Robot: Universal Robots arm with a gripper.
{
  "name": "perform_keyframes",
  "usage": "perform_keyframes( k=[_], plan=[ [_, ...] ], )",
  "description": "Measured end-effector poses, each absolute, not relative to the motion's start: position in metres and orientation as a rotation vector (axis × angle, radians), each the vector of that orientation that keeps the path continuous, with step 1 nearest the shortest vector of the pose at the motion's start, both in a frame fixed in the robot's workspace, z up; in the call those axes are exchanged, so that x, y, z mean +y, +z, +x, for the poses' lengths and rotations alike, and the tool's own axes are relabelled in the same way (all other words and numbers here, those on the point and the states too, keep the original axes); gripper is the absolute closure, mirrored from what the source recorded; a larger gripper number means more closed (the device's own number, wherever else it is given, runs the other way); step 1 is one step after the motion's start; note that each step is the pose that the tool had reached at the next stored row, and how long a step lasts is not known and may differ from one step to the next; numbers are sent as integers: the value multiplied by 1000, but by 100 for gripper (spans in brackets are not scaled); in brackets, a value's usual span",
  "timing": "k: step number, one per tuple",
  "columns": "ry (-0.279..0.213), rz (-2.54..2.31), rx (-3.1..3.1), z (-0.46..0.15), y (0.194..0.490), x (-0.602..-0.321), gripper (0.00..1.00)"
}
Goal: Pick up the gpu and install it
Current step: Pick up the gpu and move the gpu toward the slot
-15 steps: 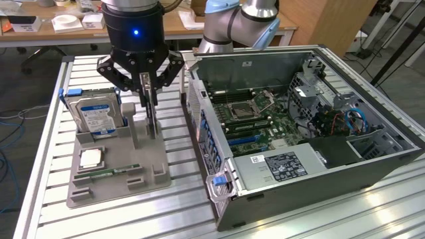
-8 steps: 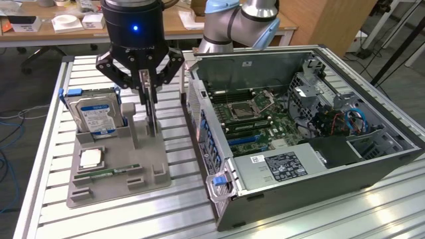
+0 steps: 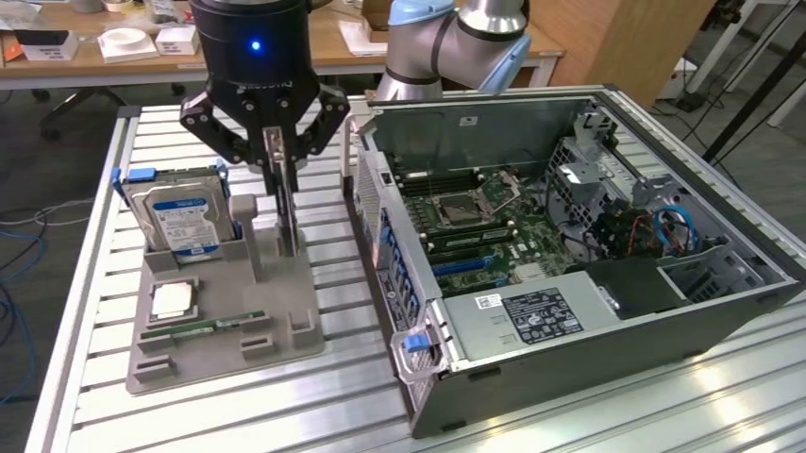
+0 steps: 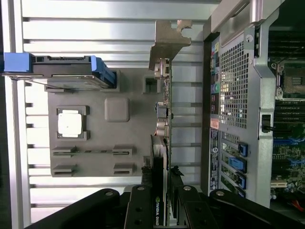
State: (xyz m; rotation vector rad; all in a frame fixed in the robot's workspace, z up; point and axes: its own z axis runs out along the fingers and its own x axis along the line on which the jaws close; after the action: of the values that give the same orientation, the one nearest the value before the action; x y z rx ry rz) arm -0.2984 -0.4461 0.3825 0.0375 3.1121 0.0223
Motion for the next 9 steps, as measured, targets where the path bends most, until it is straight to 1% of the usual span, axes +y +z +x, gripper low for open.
perform_keyframes(
  k=[9],
  plan=[
    [22, 37, 3112, -298, 386, -446, 75]
  ],
)
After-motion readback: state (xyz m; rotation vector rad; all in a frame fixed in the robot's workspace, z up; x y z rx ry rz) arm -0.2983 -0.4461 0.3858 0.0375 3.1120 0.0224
